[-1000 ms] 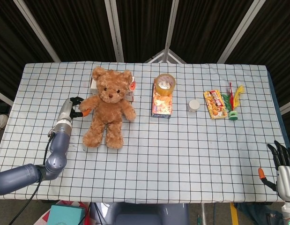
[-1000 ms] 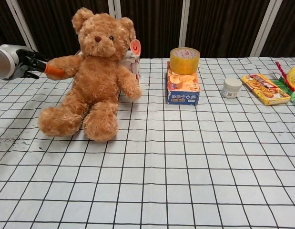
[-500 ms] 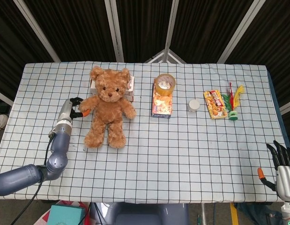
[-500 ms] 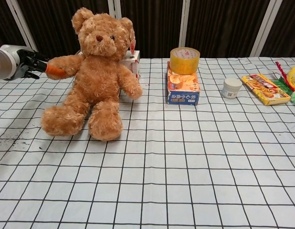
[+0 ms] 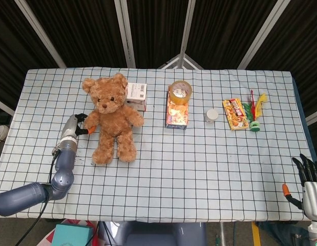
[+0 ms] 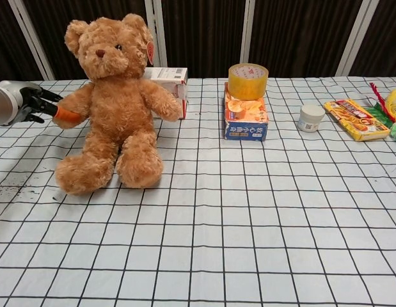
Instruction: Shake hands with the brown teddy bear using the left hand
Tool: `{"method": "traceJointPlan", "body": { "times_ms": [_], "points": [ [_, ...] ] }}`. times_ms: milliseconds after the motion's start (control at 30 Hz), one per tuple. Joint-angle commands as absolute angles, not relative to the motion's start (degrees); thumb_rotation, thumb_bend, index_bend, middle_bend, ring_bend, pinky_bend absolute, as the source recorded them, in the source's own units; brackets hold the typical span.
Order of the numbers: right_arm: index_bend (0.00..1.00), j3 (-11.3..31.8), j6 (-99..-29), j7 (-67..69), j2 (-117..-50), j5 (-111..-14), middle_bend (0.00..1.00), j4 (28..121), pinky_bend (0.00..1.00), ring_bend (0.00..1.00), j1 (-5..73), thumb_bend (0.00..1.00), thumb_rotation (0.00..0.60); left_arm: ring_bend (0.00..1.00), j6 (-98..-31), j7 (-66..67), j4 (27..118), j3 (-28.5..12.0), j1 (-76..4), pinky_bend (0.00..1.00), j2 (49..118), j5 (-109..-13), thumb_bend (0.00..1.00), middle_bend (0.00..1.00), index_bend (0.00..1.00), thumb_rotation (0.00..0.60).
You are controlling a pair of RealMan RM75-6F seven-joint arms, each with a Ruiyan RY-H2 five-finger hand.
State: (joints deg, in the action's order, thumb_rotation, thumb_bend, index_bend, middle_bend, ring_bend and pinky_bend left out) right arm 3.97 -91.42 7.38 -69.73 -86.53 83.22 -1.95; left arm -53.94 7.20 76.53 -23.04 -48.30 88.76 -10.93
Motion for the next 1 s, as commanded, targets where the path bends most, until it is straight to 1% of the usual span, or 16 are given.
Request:
{"method": "traceJointPlan", "body": {
  "times_ms": [33,133,267,467,633,733,1000],
  "points": [
    [0.13,3.9,-91.3,7.2,-69.7,-86.5,0.07,83.2,0.0,0.09,-1.9,0.37,0.6,0.04,-54.4,7.5,77.2,-24.4,-48.7,0.02,88.3,-11.3,0.45,0.48,0.42,0.6],
    [0.13,4.0,-91.3,7.2,-69.7,-86.6,0.07,83.3,0.0,0.09,-1.9,0.37,0.6,0.04,-55.1,8.1,78.4,-25.8,-49.3,0.02,87.5,-11.9,0.45,0.48,0.42,0.6],
    [0.13,3.9,-91.2,7.2,-69.8,-86.7,0.07,83.3,0.0,0.09,-1.8,0.37,0.6,0.04,-55.7,8.9,80.3,-26.3,-49.2,0.02,86.7,-11.8,0.45,0.48,0.42,0.6],
    [0.13,3.9,-91.2,7.2,-69.8,-86.7,0.07,83.2,0.0,0.09,-1.8,0.37,0.6,0.04,-54.9,10.7,79.1,-23.3,-47.5,0.02,87.4,-10.7,0.45,0.48,0.42,0.6],
    [0.13,3.9,-91.5,7.0,-69.9,-86.9,0.07,83.3,0.0,0.09,-1.9,0.37,0.6,0.04,-53.6,10.3,77.1,-23.1,-46.6,0.02,88.3,-9.9,0.45,0.48,0.42,0.6],
    [0.13,3.8,-91.5,6.9,-69.9,-87.0,0.07,83.4,0.0,0.09,-1.8,0.37,0.6,0.04,-53.5,10.0,77.2,-23.8,-46.5,0.02,88.1,-10.5,0.45,0.48,0.42,0.6],
    [0.13,3.8,-91.3,6.7,-70.0,-87.0,0.07,83.4,0.0,0.09,-1.8,0.37,0.6,0.04,-54.6,9.5,81.0,-27.5,-47.3,0.02,85.7,-12.3,0.45,0.48,0.42,0.6]
  ]
}}
